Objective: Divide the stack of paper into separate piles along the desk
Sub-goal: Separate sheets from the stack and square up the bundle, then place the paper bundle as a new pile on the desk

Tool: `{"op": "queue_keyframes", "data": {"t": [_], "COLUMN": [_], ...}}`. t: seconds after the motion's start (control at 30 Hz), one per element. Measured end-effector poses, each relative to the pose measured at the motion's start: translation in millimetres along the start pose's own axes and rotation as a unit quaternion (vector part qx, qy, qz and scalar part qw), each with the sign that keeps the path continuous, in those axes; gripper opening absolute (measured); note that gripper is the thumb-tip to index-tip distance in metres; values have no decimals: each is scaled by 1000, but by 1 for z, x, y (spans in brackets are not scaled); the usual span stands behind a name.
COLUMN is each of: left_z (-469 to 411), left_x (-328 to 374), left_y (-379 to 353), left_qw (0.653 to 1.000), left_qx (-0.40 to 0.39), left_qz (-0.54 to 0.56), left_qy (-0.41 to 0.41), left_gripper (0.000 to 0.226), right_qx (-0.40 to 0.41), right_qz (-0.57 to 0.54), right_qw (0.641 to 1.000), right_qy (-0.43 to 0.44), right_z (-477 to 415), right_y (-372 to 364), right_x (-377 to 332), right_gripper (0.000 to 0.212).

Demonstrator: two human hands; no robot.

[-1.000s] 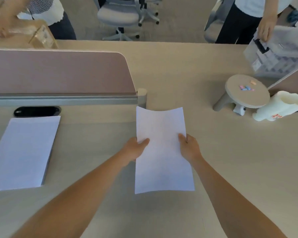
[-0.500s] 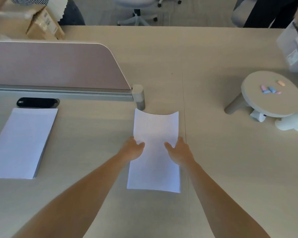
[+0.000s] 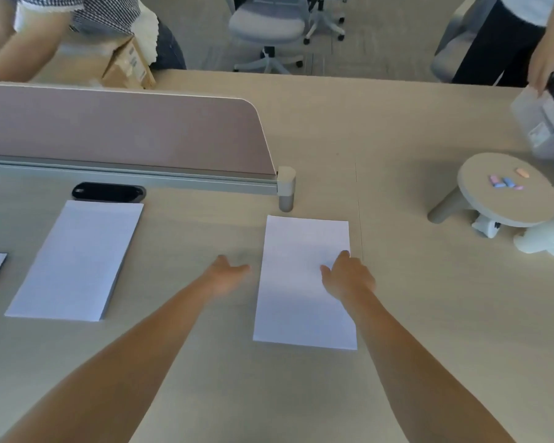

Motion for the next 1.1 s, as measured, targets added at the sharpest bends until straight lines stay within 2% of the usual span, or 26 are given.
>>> {"op": "queue_keyframes", "data": {"t": [0.1,0.2,0.27,0.43,0.53,0.63,0.7,0.87,1.0,1.1], "left_z": [10,23,35,61,86,98,102,93,78,56], "left_x": [-45,-96,-142,-264,-344,-418,-464,-555,-601,-630], "left_y": [31,66,94,169,219,261,285,322,338,356], "left_qw": [1000,999,998,989,983,972,965,964,963,965], "left_qx": [-6,-15,-25,-10,19,42,63,123,115,109], "left_qz": [19,21,42,138,182,230,252,226,215,180], "left_qy": [3,-28,-36,-45,-34,-23,-10,68,120,156], "left_gripper": [69,31,18,19,20,12,15,48,33,37], "right_qx": [-28,-69,-92,-85,-115,-154,-184,-252,-285,-293], "right_qz": [6,-27,-44,-44,-59,-87,-103,-172,-220,-242], "right_qw": [996,986,978,971,964,953,948,931,920,920], "right_qy": [90,153,183,218,231,244,239,202,152,92], "right_z": [32,76,112,194,243,280,294,294,281,273], "right_y": [-21,-60,-91,-145,-185,-222,-249,-316,-354,-377], "right_x": [-60,-129,-175,-269,-333,-391,-422,-486,-531,-552], "right_gripper": [45,58,66,52,36,33,37,36,38,35]}}
Point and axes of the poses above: each hand's wrist, its own z-axis away from the middle knuckle, its own y-axis out of the back of the hand, x = y × z, the point moved 6 cm from there along -z, towards the middle knuckle, and after that the axes turned 15 degrees about -z, right-handed, at the moved point
